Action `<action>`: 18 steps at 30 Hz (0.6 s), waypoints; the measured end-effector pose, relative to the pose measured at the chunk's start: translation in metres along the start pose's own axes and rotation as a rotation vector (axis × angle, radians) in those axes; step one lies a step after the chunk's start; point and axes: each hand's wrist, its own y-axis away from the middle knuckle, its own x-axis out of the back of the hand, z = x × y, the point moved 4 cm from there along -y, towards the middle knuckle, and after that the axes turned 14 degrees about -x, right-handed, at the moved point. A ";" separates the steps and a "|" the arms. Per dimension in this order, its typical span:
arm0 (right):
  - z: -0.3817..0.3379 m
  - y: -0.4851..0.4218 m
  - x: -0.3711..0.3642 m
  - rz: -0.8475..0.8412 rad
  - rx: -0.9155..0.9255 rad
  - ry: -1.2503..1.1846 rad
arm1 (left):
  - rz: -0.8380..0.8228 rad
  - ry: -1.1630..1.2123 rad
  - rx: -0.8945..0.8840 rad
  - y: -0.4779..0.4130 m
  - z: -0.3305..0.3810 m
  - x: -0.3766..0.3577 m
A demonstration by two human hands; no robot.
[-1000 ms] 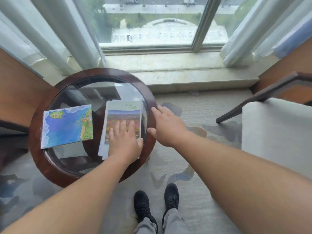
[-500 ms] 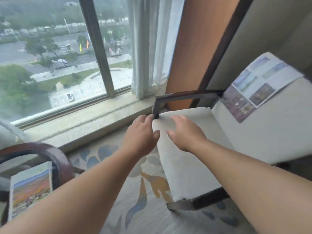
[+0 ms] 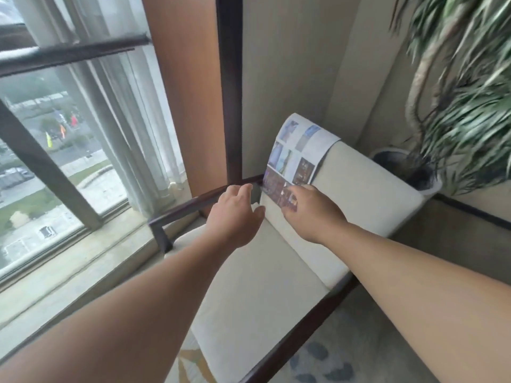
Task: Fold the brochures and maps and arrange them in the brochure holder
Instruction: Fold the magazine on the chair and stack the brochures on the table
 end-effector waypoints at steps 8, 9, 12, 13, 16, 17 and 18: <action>0.045 -0.063 0.052 0.105 -0.120 -0.007 | -0.041 0.020 -0.139 -0.093 0.049 -0.009; 0.050 -0.073 0.056 0.112 -0.125 -0.002 | -0.047 0.007 -0.154 -0.103 0.055 -0.012; 0.066 -0.107 0.065 0.127 -0.121 -0.007 | -0.039 -0.020 -0.170 -0.139 0.071 -0.023; 0.073 -0.121 0.067 0.130 -0.117 -0.005 | -0.036 -0.026 -0.170 -0.152 0.076 -0.028; 0.091 -0.166 0.071 0.122 -0.105 -0.011 | -0.037 -0.048 -0.158 -0.190 0.088 -0.047; 0.097 -0.181 0.071 0.104 -0.097 -0.014 | -0.040 -0.056 -0.145 -0.203 0.090 -0.054; 0.103 -0.195 0.070 0.082 -0.089 -0.017 | -0.045 -0.061 -0.128 -0.215 0.092 -0.062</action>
